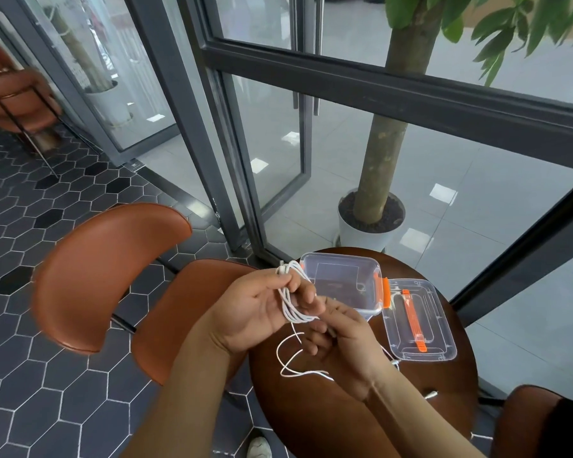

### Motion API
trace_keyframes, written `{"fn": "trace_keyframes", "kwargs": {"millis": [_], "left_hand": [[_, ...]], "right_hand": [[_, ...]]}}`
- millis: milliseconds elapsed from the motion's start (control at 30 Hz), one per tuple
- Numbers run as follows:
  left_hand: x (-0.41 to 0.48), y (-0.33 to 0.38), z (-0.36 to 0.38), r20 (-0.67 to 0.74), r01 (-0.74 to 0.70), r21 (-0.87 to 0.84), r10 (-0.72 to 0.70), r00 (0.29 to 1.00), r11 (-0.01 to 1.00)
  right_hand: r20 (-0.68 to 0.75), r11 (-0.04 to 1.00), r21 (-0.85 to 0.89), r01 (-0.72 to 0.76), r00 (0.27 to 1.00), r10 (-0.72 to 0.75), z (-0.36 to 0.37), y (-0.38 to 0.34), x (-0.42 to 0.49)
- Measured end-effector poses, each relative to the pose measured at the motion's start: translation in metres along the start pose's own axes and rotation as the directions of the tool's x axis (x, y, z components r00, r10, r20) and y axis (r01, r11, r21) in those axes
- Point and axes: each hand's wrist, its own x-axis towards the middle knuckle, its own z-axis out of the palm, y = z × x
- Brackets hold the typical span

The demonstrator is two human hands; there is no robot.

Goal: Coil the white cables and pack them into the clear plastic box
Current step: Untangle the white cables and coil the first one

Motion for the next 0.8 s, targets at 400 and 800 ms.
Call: {"fn": "trace_keyframes", "kwargs": {"millis": [400,800], "left_hand": [[0.002,-0.026,-0.001,-0.615,0.138,0.313,0.090,0.783,0.940],[0.001,-0.044,0.011,-0.757,-0.062,0.194,0.189,0.625,0.979]], "right_hand": [[-0.150,0.904,-0.422,0.073,0.977,-0.149,-0.016,-0.013,0.005],[-0.154,0.848,-0.529,0.020,0.981,-0.119,-0.031,-0.017,-0.013]]}}
